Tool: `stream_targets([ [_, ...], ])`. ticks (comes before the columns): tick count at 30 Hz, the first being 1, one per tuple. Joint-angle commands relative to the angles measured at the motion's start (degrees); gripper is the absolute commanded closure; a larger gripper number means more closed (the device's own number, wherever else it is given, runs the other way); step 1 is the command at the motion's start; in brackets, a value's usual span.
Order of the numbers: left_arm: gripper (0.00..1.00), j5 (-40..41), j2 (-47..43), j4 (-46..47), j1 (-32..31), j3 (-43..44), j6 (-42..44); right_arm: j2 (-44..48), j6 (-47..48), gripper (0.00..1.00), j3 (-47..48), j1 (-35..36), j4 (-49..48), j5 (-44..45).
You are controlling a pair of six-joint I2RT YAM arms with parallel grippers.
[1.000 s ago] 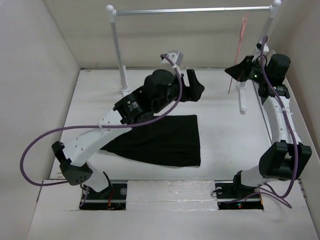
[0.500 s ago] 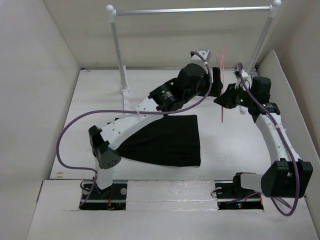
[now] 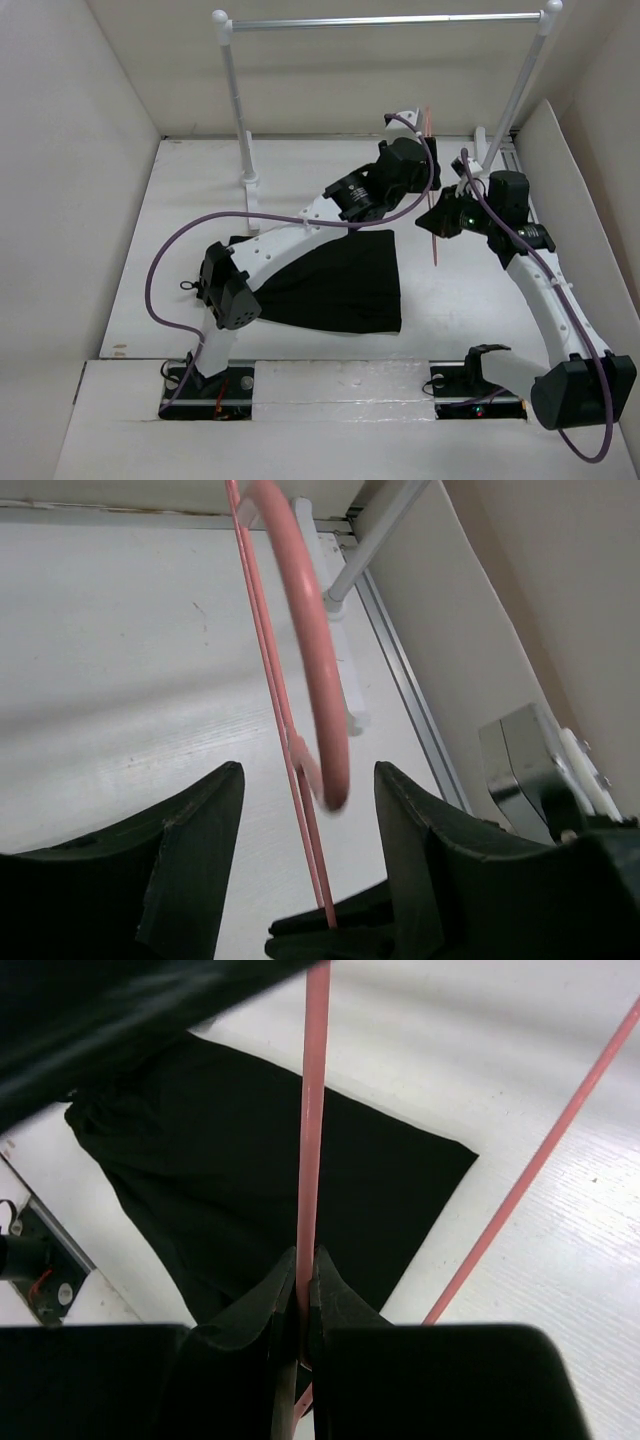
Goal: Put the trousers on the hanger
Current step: Place trousers on hanger
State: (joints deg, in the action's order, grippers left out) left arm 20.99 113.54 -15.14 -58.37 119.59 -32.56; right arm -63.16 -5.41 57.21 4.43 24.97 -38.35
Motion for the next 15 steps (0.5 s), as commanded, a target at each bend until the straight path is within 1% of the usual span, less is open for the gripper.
stream_targets([
  [1,0.50,2.56,0.98,3.79,0.19,3.02,-1.11,1.98,-0.04,0.99,-0.43,1.37,0.34,1.87],
  [2,0.51,2.91,1.59,3.36,0.19,3.80,-1.28,2.85,-0.21,0.99,-0.78,1.37,0.60,1.96],
  [5,0.58,4.75,2.92,2.48,0.19,3.81,-1.98,4.79,-1.53,0.99,-1.66,1.90,0.34,2.13],
  [8,0.79,5.90,2.48,3.36,0.19,1.97,-2.95,5.85,-1.80,0.99,-1.75,3.04,1.83,3.36],
  [9,0.93,5.99,1.96,3.97,0.19,1.53,-3.13,6.37,-1.88,0.99,-1.84,3.04,2.36,3.54],
  [10,1.00,6.25,1.78,3.97,0.19,1.18,-3.30,6.73,-1.89,0.98,-1.93,3.04,2.88,4.33],
  [11,1.00,6.43,1.43,3.63,0.19,0.48,-3.65,7.08,-1.89,0.95,-2.19,3.04,3.93,4.77],
  [12,1.00,6.34,0.64,3.71,0.19,-0.05,-4.09,7.60,-1.62,0.86,-2.28,3.04,4.38,5.21],
  [13,1.00,6.25,-0.24,4.32,0.19,-1.10,-4.36,8.57,-1.36,0.79,-2.45,3.04,4.99,6.08],
  [14,1.00,5.99,-1.03,4.85,0.19,-4.07,-4.88,9.01,-0.92,0.71,-2.45,3.04,6.74,6.35],
  [15,1.00,4.77,-3.12,5.55,0.19,-6.19,-6.63,9.45,0.73,0.53,-1.93,3.04,8.15,6.27],
])
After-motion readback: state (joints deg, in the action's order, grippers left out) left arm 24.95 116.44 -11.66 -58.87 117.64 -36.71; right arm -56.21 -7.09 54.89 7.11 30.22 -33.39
